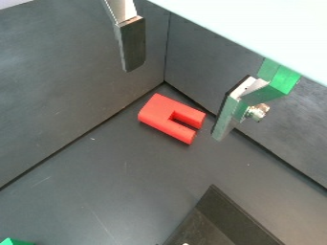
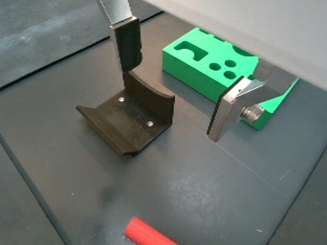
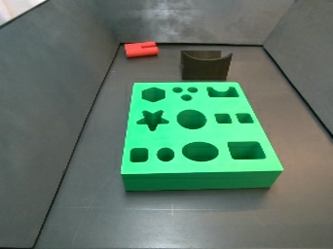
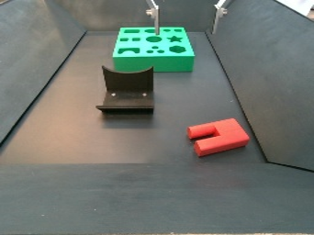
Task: Pick up the square-circle object. Move up. Place the square-circle object on the fixture. Regrasp the square-circle object. Move to above the board. Insert the square-circle object.
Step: Pick up the square-circle object.
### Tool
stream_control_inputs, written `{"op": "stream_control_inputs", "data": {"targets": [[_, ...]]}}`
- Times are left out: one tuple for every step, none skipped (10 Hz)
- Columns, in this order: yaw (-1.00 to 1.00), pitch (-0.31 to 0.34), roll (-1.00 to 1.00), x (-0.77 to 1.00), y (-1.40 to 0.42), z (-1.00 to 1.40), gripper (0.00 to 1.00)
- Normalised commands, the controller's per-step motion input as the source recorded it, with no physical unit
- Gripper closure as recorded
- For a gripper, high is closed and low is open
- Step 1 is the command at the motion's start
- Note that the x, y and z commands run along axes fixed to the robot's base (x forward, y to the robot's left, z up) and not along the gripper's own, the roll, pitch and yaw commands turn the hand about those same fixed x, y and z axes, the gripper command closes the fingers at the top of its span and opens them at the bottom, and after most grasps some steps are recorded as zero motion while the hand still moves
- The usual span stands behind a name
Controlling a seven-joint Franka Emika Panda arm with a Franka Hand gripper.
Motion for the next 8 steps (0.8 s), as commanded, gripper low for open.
{"op": "stream_control_inputs", "data": {"targets": [[-0.80,0.000,0.00,-0.26,0.13,-0.20,0.00],[-0.98,0.000,0.00,-0.17,0.00,-0.28,0.00],[-0.99,0.000,0.01,-0.16,0.00,-0.27,0.00],[-0.98,0.037,0.00,-0.17,0.01,-0.36,0.00],[-0.83,0.070,0.00,-0.20,0.17,-0.43,0.00],[-0.54,0.097,0.00,-0.23,0.47,-0.49,0.00],[-0.28,0.061,0.00,-0.31,0.70,-0.48,0.00],[-0.23,0.046,0.00,-0.34,0.75,-0.46,0.00]]}}
